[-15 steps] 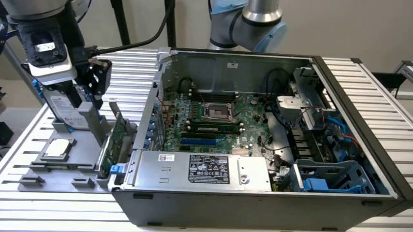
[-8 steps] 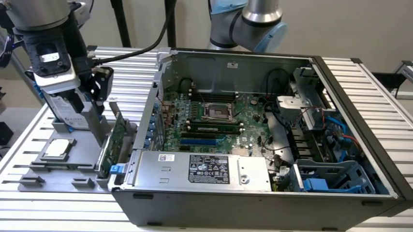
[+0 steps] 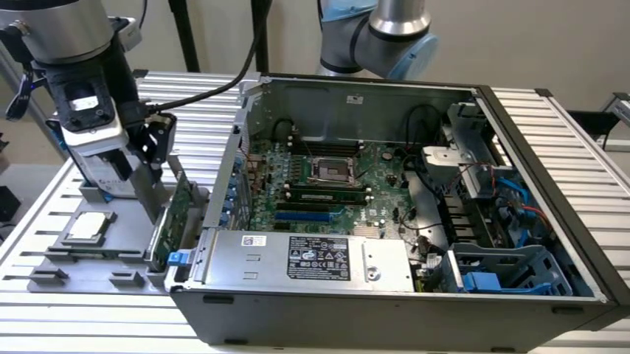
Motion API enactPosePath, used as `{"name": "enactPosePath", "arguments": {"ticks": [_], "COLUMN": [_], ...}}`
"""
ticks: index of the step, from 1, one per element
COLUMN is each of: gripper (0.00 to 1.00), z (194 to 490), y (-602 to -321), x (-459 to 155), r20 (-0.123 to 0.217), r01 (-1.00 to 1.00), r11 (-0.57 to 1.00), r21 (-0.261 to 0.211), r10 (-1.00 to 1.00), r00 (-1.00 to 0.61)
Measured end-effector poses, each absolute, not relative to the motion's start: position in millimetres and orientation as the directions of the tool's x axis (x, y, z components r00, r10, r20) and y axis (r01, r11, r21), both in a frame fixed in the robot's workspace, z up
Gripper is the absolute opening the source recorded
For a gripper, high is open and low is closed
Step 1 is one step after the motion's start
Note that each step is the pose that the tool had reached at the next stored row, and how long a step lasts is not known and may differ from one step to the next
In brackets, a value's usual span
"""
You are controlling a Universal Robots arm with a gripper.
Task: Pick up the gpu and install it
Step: 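Pick up the gpu and move the gpu toward the slot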
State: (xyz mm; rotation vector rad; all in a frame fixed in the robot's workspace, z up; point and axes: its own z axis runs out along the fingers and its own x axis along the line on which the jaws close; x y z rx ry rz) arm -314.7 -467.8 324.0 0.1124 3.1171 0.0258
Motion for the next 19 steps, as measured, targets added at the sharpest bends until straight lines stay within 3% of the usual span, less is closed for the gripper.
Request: {"name": "enactPosePath", "arguments": {"ticks": [19], "gripper": [0.48], "z": [289.4], "y": [-467.9], "x": [-308.9], "r20": [-0.025], "r01": [0.072], "r11": [0.997], "r21": [0.017], "r10": [0.072], "r00": [-0.997]}}
